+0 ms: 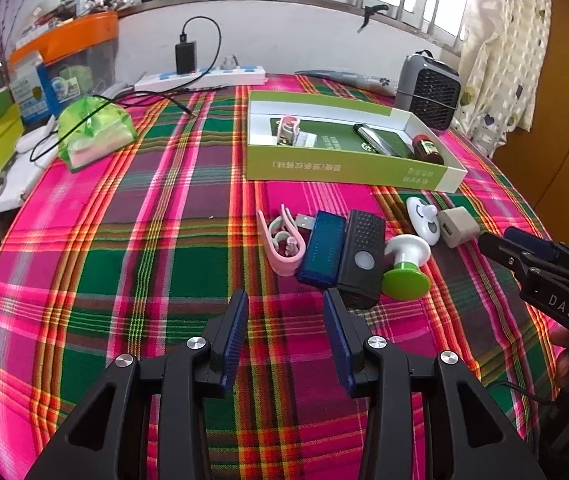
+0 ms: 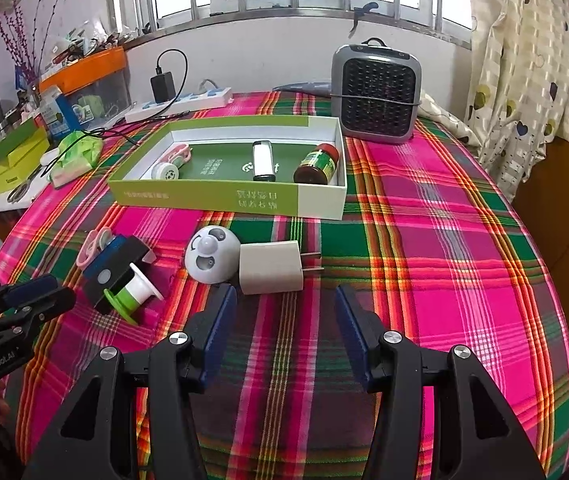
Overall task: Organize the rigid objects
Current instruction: 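Withdraw both tools from the box toward the items on the tablecloth, then grasp the white plug charger with the right gripper while the left grasps the pink ear hook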
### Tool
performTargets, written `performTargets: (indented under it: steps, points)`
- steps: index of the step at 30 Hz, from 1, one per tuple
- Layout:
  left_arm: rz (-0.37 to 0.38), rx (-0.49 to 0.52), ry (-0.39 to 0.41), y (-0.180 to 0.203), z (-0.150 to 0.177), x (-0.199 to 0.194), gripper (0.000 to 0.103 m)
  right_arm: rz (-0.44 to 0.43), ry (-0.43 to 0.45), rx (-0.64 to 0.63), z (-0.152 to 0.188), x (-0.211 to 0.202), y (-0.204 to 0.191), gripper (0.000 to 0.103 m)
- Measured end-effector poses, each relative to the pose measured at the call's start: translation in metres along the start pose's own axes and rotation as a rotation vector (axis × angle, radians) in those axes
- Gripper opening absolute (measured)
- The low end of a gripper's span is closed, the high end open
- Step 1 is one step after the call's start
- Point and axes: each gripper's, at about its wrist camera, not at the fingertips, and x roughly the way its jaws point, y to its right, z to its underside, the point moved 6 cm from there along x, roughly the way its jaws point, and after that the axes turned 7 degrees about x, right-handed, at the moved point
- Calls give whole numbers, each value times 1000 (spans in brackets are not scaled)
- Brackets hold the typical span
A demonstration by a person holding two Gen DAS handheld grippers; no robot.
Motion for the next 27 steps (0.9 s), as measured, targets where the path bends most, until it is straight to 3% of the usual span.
performTargets:
  steps: [27]
  points:
    - [39, -50, -19, -1, -16, 15, 39, -7, -61, -47, -15, 34, -6, 53]
